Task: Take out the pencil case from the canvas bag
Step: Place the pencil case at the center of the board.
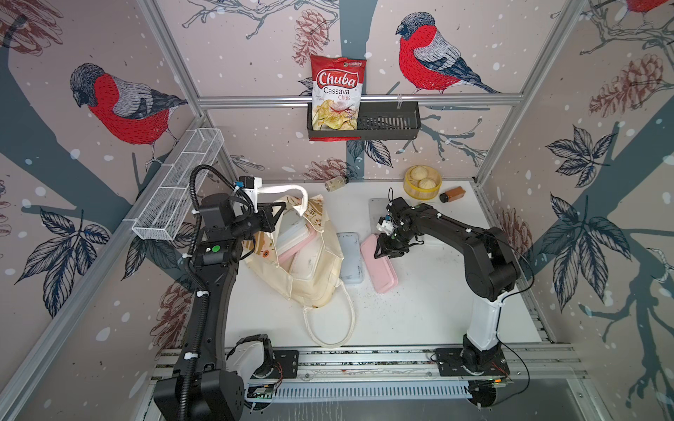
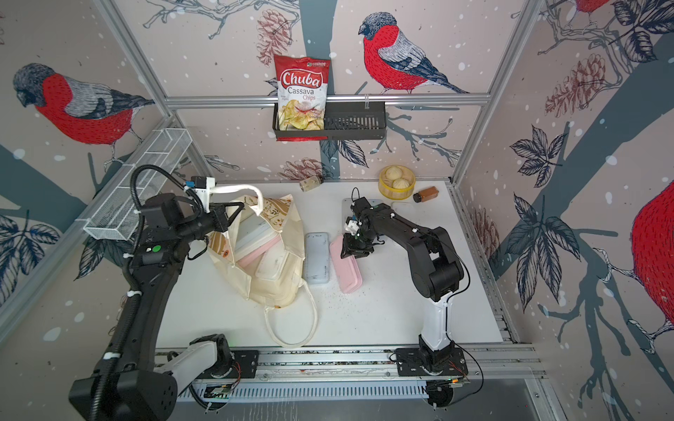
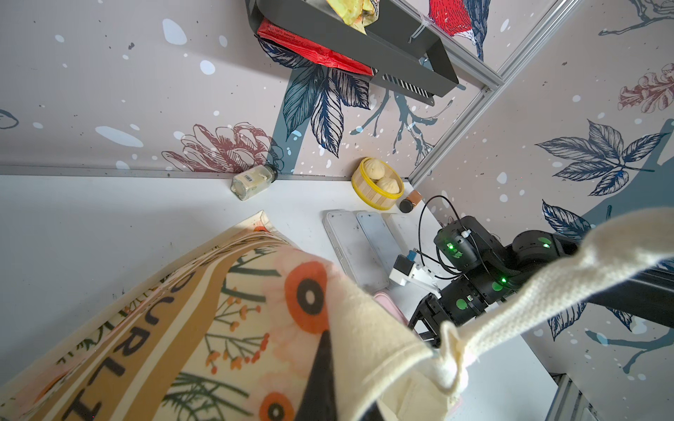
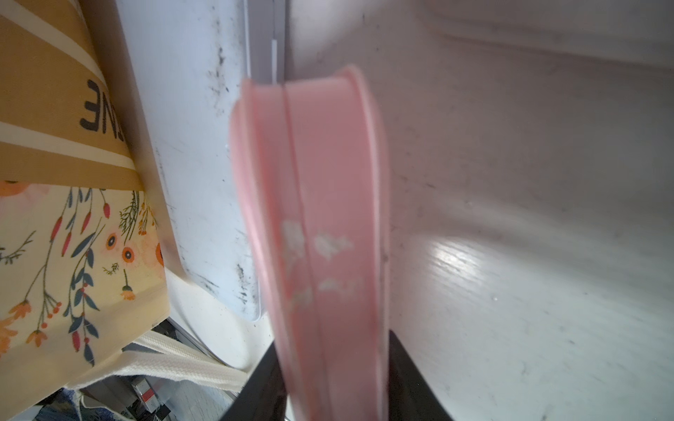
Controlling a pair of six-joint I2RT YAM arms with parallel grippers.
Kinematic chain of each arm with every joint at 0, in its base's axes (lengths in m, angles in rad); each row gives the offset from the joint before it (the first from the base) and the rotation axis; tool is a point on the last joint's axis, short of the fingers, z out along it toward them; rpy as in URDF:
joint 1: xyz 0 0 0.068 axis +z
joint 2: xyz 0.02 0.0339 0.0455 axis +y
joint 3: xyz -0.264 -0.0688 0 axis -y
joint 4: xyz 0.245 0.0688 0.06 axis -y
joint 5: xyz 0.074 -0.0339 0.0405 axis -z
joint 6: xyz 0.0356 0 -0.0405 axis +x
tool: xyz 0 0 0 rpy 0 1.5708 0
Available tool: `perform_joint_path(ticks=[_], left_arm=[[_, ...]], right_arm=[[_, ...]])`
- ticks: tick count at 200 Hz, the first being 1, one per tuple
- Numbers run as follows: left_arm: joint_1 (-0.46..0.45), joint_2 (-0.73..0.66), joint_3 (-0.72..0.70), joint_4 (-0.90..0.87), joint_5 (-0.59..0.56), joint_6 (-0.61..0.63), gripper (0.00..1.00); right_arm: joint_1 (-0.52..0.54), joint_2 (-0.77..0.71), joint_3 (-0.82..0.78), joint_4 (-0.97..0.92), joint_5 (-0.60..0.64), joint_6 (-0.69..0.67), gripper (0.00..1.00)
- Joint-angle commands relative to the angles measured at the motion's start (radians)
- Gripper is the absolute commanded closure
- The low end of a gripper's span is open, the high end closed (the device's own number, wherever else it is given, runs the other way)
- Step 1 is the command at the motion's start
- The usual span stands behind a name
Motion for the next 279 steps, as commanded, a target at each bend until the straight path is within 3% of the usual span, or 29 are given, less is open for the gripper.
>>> perform_joint_path(ticks=[1,138,220,279], left_arm=[[0.004,-0.01,0.003,0.101,-0.003,-0.001,1.0],[0.004,0.005,0.0,0.107,-0.004,-0.012,1.0],[0.004,-0.005,0.0,0.104,-0.009,-0.006,1.0],[0.004,-0.012,0.0,0.103,-0.012,-0.006,1.0]], right_arm=[[-0.008,-0.009,-0.02,0.038,-0.011,0.033,0.62],[-0.042,-0.056,-0.189,0.262,-0.102,0.149,0.63],[-0.035,-0.101,-0.183,0.236,-0.028,0.174,0.46],[-0.026,-0.115,-0.176,0.22,-0.004,0.181,0.45]])
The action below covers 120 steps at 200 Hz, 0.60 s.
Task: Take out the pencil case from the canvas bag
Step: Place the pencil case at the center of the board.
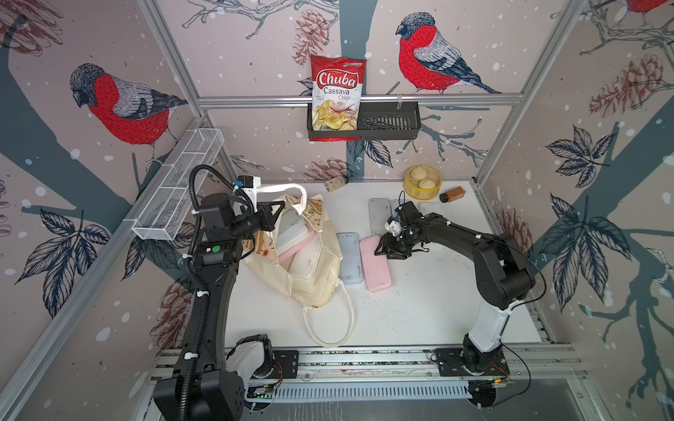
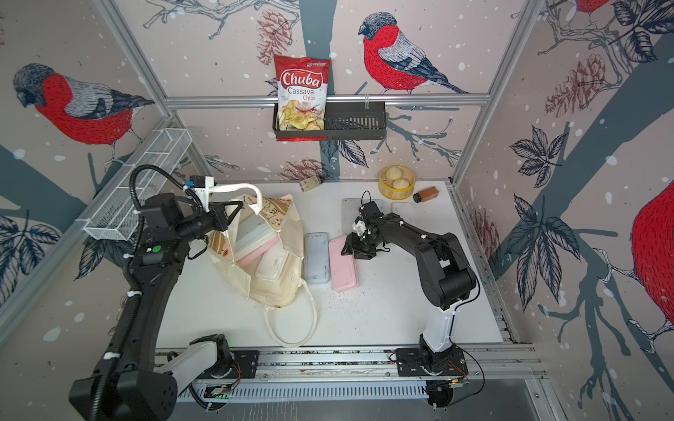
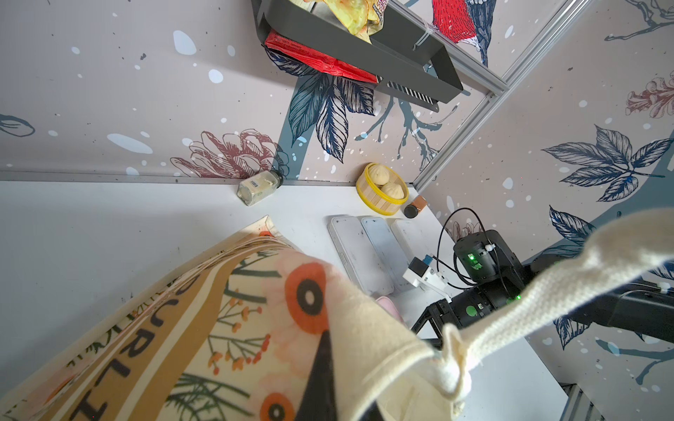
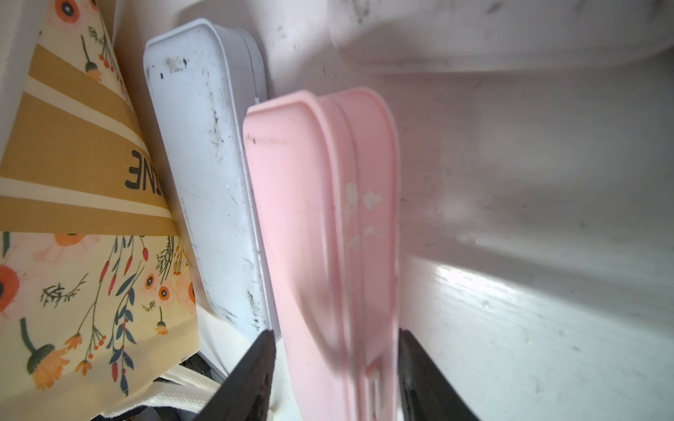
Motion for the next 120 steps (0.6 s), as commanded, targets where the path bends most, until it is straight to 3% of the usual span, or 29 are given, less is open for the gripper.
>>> perform_joint_path(ticks=[1,120], left_arm=[[0.004,-0.01,0.002,0.089,0.009,0.002,1.0],[0.004,-0.017,0.002,0.085,-0.005,0.011,1.0]], right_arm=[[0.006,-0.011,0.006,-0.016,0.02,0.002,0.45],[0.024,-0.063,0.023,-0.036,0.078,0.021,0.45]])
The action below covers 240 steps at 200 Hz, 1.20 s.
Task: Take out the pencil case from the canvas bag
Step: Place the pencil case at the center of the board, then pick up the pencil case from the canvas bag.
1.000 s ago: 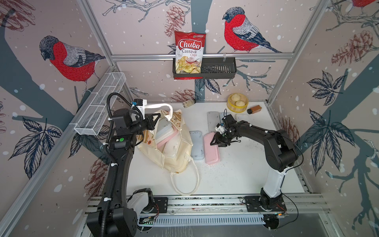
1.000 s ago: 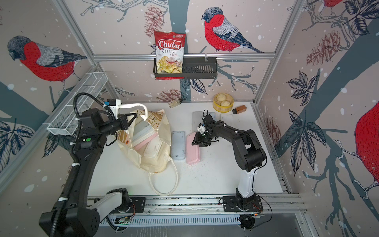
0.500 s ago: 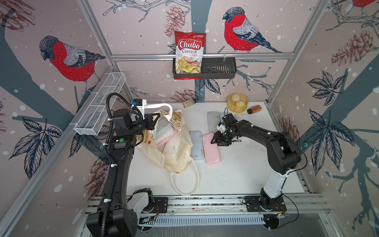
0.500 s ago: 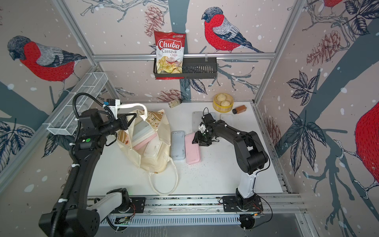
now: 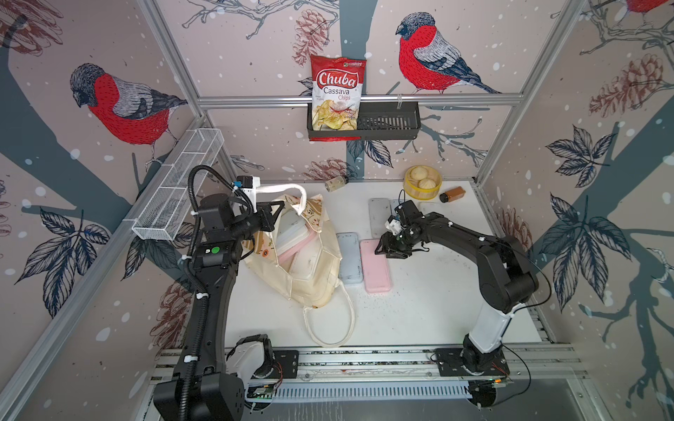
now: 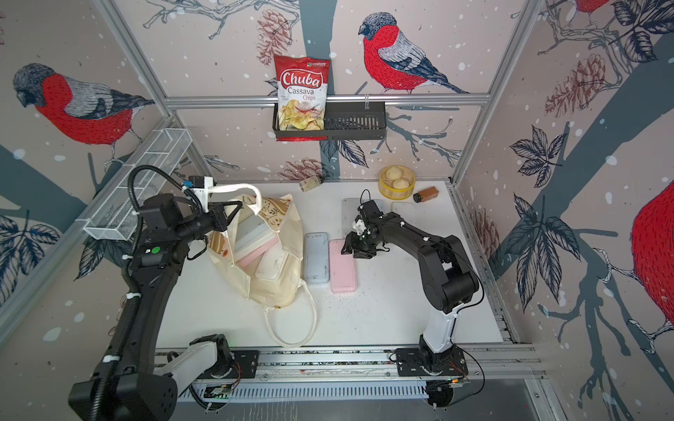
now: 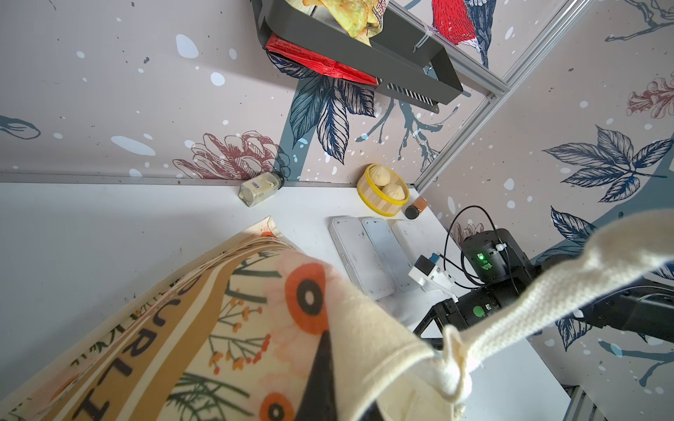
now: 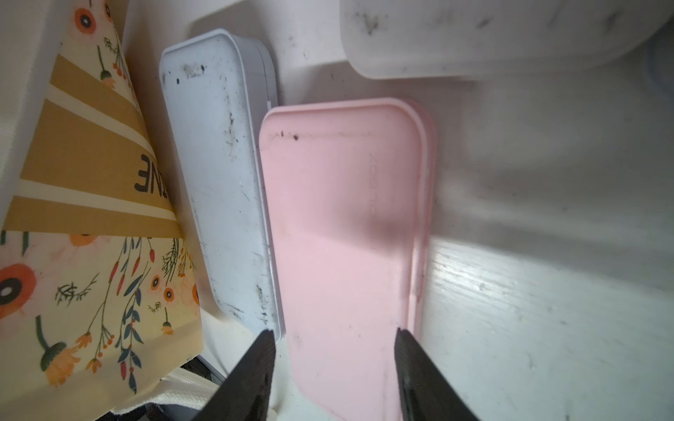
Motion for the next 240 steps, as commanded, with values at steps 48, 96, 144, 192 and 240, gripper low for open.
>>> perform_joint_path(ticks=[48,96,144,192,240], left_arm=[[0.016,0.013,-0.002,0.082,-0.058,0.017,1.0],[0.037,0.052,-0.026,0.131,-0.035,-0.041,1.0],[0.036,0.056,-0.052,0.193,-0.004,-0.066,1.0],[0.032,0.04,-0.126,0.359,0.114,-0.111,1.0],[0.008,0.056,-0.135,0.376,0.126,-0.119,1.0]], right_arm=[[0.061,-0.053,0.05,-0.038,0.19,0.014,0.45],[0.231,-0.188,-0.046,0.168,0.403,0.038,0.45],[0.506,-0.366,-0.161,0.45,0.684,-0.035,0.45],[0.806,-0.567,-0.381,0.733,0.907,-0.082,0.43],[0.976,-0.522,-0.268,0.677,0.936,-0.125,0.41]])
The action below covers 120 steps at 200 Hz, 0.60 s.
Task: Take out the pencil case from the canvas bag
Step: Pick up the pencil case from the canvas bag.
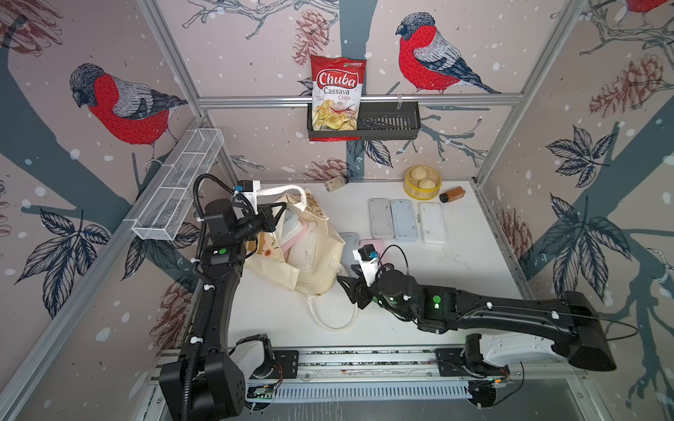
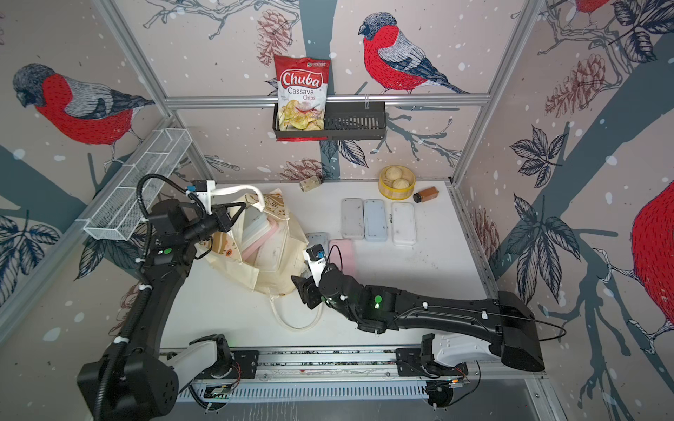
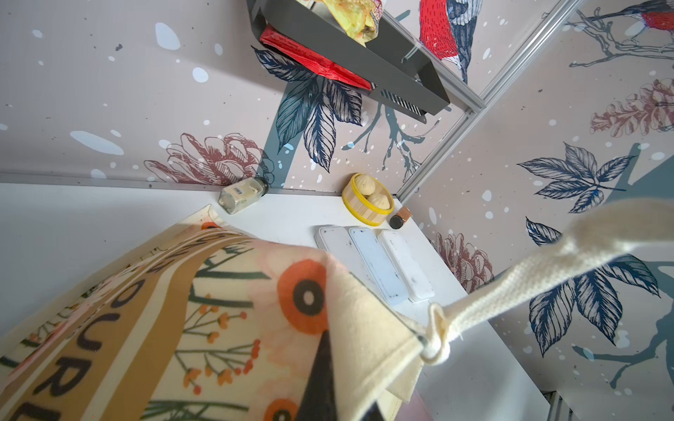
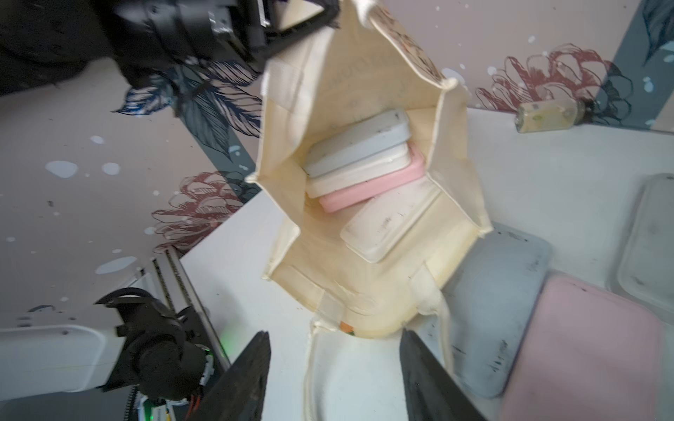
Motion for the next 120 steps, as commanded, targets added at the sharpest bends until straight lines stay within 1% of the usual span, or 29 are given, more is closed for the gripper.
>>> perform_joint_path(ticks=[1,14,28,35,40,57,64,101,120], left_arm=[[-0.002,0.007,0.008,0.094,0.033,-0.011,1.0],[-0.001,0.002,0.008,0.099,0.033,-0.017,1.0],[-0.001,-0.002,0.006,0.11,0.04,-0.028,1.0],[0.0,-0.003,0.006,0.113,0.041,-0.033,1.0],[0.002,-0.002,0.007,0.115,0.042,-0.038,1.0],[0.004,-0.003,0.0,0.128,0.047,-0.047,1.0],[0.005,-0.001,-0.001,0.132,0.045,-0.048,1.0],[0.005,0.024,0.001,0.126,0.041,-0.058,1.0],[0.007,0.015,0.007,0.11,0.035,-0.055,1.0]], right_arm=[[0.049,0.05,0.069,0.007,0.061,-0.04,0.41],[0.071,0.091,0.109,-0.017,0.082,-0.043,0.41],[0.079,0.136,0.136,-0.01,0.074,-0.037,0.39],[0.08,0.162,0.155,-0.008,0.072,-0.025,0.39],[0.079,0.181,0.173,-0.01,0.073,-0.013,0.37],[0.078,0.255,0.252,-0.024,0.073,0.018,0.36],[0.075,0.294,0.3,-0.06,0.075,0.038,0.33],[0.056,0.52,0.615,-0.312,0.074,0.096,0.33],[0.031,0.596,0.695,-0.359,0.068,0.108,0.33]])
